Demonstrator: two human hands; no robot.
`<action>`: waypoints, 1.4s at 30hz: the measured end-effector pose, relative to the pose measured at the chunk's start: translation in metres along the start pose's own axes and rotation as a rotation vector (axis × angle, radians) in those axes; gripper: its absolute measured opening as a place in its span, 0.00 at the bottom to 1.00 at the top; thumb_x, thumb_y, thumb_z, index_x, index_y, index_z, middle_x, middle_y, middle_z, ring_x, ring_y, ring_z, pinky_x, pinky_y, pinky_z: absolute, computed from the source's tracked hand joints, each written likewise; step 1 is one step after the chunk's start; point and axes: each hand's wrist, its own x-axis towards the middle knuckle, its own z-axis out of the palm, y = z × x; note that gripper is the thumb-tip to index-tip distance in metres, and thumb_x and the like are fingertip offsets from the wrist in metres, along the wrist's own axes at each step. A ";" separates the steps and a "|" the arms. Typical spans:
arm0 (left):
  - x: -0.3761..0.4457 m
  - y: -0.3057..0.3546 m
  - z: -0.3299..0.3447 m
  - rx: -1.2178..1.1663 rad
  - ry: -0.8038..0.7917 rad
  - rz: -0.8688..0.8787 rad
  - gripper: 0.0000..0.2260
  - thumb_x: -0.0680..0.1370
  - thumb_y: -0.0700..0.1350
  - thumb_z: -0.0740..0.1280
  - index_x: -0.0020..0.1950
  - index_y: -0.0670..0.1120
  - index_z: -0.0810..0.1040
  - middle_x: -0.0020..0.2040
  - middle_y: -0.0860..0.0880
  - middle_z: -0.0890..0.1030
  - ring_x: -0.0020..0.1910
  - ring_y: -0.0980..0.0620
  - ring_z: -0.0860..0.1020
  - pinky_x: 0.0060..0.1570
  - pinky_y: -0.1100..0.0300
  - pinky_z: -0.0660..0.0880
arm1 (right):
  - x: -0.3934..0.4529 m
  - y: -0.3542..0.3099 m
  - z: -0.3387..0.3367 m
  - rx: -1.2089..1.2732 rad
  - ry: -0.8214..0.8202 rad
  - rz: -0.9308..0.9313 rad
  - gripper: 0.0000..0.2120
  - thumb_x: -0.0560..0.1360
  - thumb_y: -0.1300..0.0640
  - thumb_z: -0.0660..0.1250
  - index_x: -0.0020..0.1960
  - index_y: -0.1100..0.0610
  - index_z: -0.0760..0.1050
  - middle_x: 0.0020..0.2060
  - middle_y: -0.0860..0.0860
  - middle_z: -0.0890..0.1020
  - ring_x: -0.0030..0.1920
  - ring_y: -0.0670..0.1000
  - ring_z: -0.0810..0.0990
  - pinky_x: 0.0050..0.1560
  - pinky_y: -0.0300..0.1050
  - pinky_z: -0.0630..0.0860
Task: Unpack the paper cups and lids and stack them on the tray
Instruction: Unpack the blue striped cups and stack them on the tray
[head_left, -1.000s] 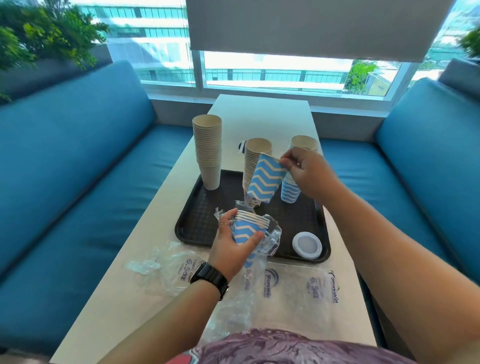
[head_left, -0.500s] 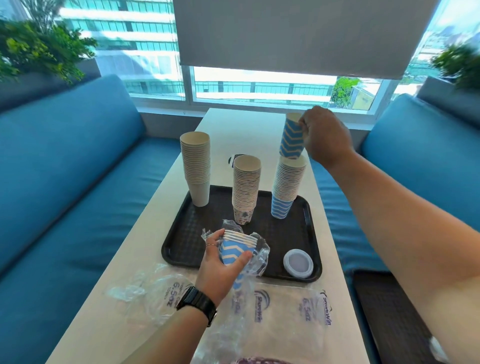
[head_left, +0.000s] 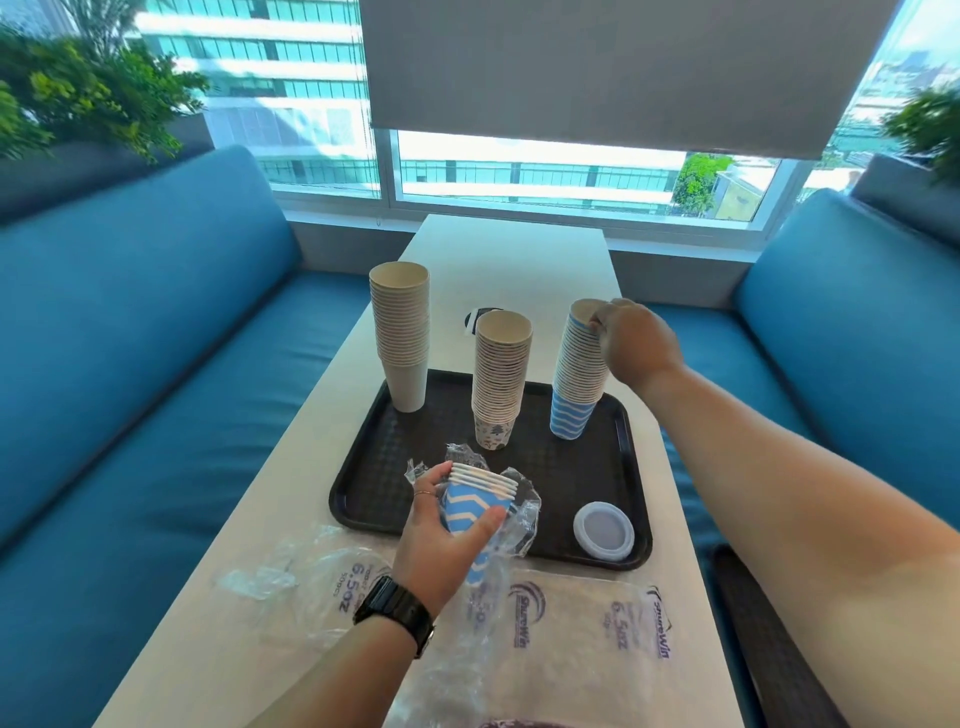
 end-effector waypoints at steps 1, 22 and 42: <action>0.000 0.000 0.000 -0.004 0.001 -0.001 0.29 0.73 0.48 0.76 0.67 0.58 0.63 0.58 0.53 0.78 0.51 0.57 0.82 0.49 0.62 0.81 | -0.001 0.000 0.003 0.011 -0.009 0.011 0.12 0.79 0.62 0.57 0.57 0.60 0.77 0.53 0.56 0.79 0.54 0.60 0.78 0.48 0.48 0.73; -0.004 0.011 -0.001 -0.031 0.007 0.024 0.29 0.73 0.48 0.76 0.67 0.57 0.63 0.58 0.51 0.78 0.51 0.57 0.82 0.47 0.66 0.80 | -0.077 -0.061 -0.003 0.504 -0.058 -0.078 0.08 0.78 0.56 0.67 0.54 0.54 0.82 0.52 0.50 0.82 0.52 0.50 0.78 0.50 0.39 0.69; -0.005 0.008 -0.002 0.024 0.016 0.042 0.31 0.73 0.52 0.76 0.69 0.56 0.62 0.61 0.50 0.75 0.52 0.57 0.80 0.45 0.67 0.79 | -0.139 -0.086 0.016 0.833 -0.467 0.043 0.05 0.79 0.55 0.65 0.48 0.53 0.80 0.41 0.47 0.82 0.42 0.43 0.79 0.40 0.33 0.73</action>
